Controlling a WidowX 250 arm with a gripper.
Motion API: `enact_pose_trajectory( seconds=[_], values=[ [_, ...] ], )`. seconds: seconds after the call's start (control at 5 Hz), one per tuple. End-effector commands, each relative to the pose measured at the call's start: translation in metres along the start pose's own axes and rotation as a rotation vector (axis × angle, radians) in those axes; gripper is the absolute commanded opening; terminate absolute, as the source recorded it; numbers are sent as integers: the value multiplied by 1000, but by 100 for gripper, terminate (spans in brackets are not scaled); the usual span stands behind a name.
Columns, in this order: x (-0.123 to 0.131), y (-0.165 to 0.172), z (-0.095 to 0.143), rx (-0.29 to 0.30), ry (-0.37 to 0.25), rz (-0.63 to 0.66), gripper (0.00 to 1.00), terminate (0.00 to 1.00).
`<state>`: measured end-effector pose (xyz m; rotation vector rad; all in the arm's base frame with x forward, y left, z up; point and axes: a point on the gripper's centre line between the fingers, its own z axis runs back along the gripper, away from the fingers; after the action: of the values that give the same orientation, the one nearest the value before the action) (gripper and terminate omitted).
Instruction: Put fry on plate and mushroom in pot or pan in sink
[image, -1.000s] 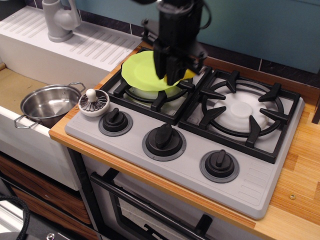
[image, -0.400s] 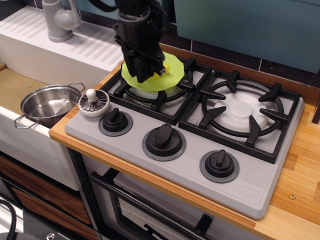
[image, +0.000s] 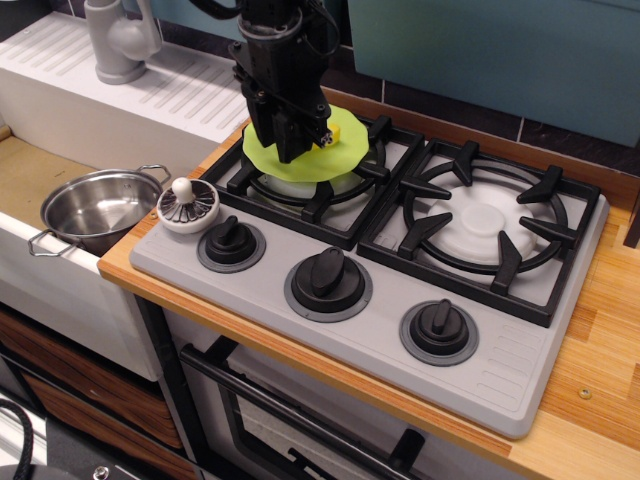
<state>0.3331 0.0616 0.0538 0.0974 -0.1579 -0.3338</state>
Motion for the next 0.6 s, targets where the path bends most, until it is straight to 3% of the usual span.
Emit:
enact_pose_trajectory(
  seconds=[0.0,0.4],
  values=[
    [13,-14,39,18,13,33,100,0],
    [9,-21,59,13,51,32,100,0]
  ],
)
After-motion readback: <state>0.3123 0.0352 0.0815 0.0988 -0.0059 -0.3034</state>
